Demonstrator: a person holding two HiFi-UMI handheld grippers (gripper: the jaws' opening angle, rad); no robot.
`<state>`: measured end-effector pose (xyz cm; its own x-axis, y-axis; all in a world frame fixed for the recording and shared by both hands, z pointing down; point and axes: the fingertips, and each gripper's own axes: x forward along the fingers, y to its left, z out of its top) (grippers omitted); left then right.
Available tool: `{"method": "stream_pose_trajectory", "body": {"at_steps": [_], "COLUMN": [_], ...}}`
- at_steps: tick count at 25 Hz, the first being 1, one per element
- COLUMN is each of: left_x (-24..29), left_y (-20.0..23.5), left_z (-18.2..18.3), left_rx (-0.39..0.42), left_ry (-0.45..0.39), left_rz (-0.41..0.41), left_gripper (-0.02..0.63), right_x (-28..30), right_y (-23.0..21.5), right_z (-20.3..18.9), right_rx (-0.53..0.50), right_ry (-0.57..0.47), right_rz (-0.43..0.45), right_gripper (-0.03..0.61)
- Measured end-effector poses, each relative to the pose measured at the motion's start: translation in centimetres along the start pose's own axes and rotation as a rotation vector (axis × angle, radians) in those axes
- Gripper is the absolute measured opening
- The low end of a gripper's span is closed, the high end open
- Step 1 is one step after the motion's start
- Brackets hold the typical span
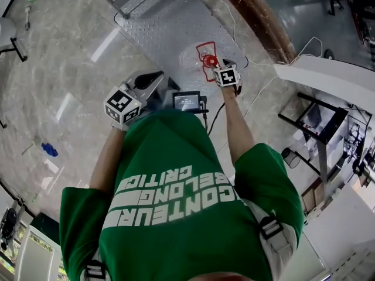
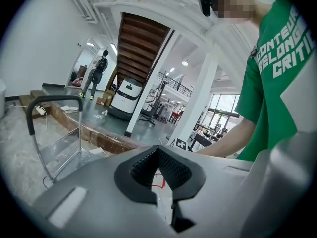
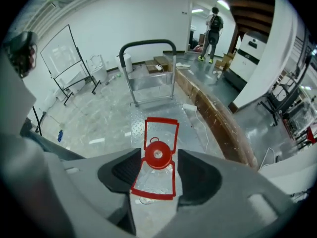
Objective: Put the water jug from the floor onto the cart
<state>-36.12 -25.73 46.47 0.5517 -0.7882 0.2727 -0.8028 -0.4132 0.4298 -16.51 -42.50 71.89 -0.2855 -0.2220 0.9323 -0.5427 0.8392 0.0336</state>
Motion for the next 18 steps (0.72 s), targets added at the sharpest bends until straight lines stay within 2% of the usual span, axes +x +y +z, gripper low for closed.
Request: {"method": "stream_pose_trajectory", "body": {"at_steps": [5,12,18], "left_x": [-1.1,-2.0,-1.8], "left_y": [-2.4,-5.0,-9.7], "left_z": [0.5,0.0,-1.3], "left_rx": [0.032,-0.013,0.004], "left_ry": [-0.015,-0.049,-0.036], "left_rz": [-0.057,-0.177,-0.294], "left_gripper": [0.011,0.011,0.009], "right_x": [-7.9,-15.8,-21.9], "right_y": [1.1,5.1,8.7], "right_z": [0.5,-0.9,-5.4], "right_rx": [0.074,0.105,0.115], "right_ry": [-0.180,-0.329,-0.418], "right_rz": [-0.016,-0.034,-0.068], "right_gripper": [-0.006,-0.008,-0.008]}}
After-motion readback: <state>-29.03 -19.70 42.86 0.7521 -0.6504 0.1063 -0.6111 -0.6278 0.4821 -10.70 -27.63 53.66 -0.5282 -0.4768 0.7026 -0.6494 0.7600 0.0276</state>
